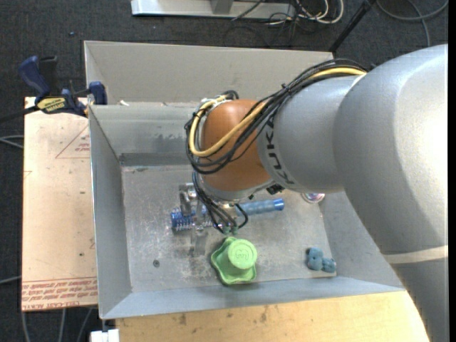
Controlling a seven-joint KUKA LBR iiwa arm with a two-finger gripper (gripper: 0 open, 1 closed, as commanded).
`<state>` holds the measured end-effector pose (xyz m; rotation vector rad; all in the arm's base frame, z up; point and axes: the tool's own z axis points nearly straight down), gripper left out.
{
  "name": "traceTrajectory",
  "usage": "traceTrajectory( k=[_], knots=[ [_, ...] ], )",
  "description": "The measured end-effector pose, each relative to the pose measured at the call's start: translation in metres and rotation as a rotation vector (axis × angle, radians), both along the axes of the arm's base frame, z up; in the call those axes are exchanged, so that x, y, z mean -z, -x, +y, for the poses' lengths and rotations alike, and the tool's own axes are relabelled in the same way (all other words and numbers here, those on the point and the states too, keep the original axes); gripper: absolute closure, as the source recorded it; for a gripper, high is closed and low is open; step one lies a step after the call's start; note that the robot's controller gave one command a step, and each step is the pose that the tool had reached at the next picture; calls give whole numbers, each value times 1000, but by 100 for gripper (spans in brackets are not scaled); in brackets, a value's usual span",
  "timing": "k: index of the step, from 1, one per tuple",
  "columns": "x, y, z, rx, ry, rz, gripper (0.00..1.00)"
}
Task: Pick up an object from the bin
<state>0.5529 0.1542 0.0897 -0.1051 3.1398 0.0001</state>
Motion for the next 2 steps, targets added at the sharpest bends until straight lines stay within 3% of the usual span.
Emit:
traceTrajectory(
  k=[1, 2],
  knots=[
    [21, -32, -24, 51, -1, -3, 0],
    [20, -31, -23, 49, -2, 0, 100]
  ],
)
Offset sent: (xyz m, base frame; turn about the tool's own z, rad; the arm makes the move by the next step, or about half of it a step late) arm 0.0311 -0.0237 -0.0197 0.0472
